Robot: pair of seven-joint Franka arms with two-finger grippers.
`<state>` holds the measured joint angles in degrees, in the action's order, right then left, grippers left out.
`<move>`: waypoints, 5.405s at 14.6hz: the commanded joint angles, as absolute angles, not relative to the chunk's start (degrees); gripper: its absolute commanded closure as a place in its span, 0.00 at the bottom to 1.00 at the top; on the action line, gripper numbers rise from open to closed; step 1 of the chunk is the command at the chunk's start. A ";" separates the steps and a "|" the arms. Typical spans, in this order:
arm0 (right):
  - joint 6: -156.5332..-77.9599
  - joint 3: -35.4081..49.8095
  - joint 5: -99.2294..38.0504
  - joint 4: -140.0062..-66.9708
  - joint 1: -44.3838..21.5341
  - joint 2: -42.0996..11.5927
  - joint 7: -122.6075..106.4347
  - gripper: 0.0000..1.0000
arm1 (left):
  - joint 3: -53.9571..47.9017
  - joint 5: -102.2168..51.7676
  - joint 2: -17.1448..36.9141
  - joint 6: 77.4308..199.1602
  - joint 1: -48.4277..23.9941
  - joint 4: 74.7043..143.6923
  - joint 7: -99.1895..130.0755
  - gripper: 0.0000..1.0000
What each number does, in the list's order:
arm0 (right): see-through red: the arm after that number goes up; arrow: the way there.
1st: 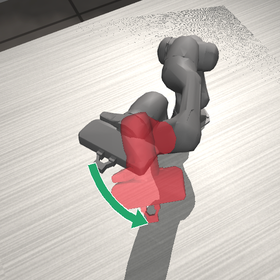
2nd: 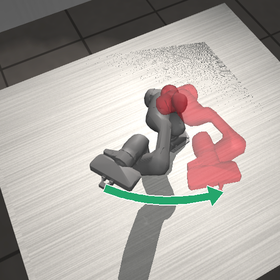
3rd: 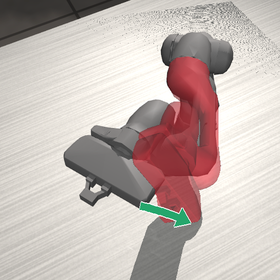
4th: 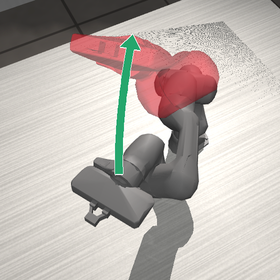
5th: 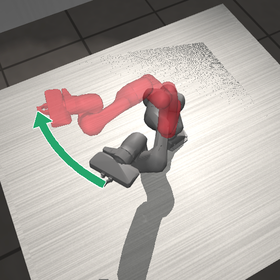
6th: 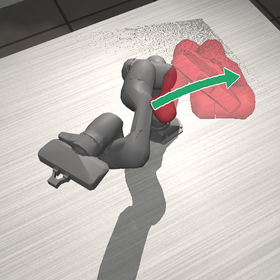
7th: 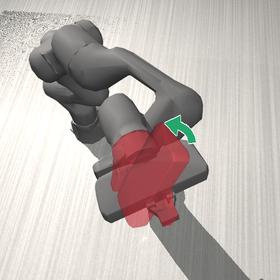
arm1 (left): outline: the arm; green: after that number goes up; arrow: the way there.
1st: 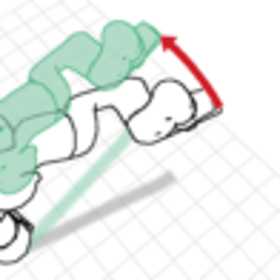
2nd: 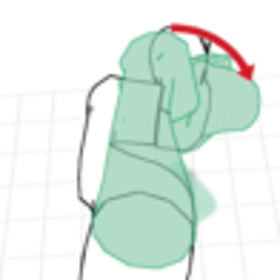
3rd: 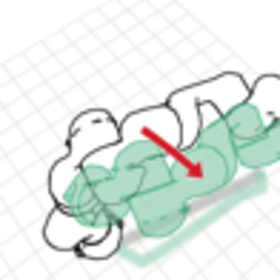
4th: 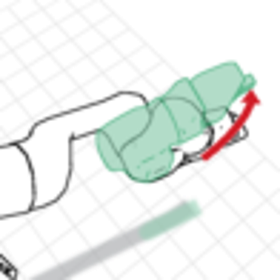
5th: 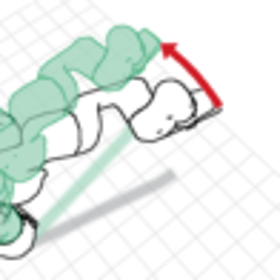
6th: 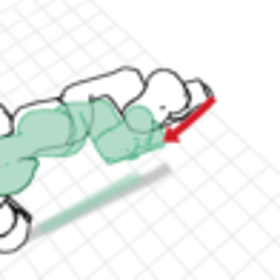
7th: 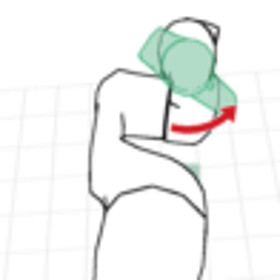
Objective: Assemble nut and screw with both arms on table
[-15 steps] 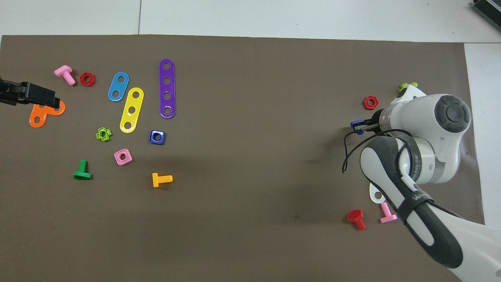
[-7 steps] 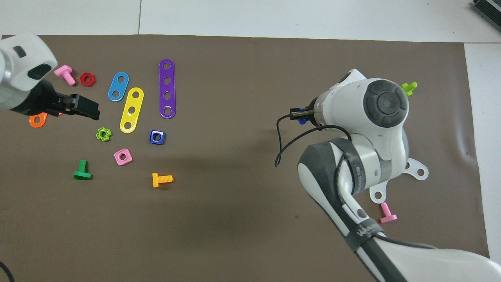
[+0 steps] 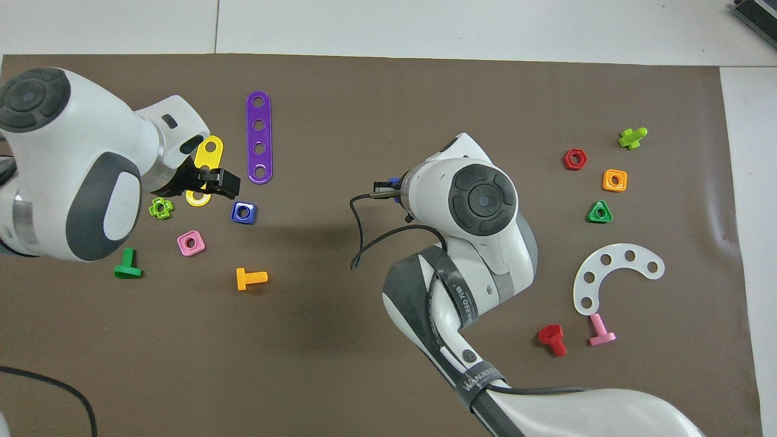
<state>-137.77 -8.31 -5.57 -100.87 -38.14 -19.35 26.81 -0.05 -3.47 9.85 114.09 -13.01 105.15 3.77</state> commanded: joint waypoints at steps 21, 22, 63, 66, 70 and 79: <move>-128.34 -9.14 -4.57 -96.86 -35.79 -15.13 33.14 0.00 | 0.62 -4.13 16.96 138.17 -16.52 120.06 3.96 0.40; -126.58 -9.14 -4.57 -96.86 -33.94 -13.46 31.66 0.00 | 0.62 -4.13 16.96 137.90 -16.52 119.97 3.78 0.48; -82.17 -8.35 2.20 -87.27 -2.46 0.70 -9.84 0.00 | 0.70 -12.48 26.19 125.24 -32.78 95.45 26.89 0.84; -83.67 -8.26 2.11 -87.54 -3.42 0.62 -9.40 0.00 | 0.70 -12.22 26.28 125.59 -32.96 96.06 26.98 0.84; -83.85 -8.35 1.93 -87.63 -3.16 0.70 -8.35 0.00 | 0.88 -11.78 26.19 126.30 -32.96 97.46 26.98 0.84; -83.50 -8.35 1.76 -87.28 -3.34 0.79 -6.51 0.00 | 1.14 -9.67 25.93 127.80 -33.40 98.36 26.98 0.00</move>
<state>-82.85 -8.64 1.62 -86.24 -3.40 -0.28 -8.46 -0.22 -10.74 26.25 127.50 -32.10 98.85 26.60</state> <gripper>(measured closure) 0.000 0.419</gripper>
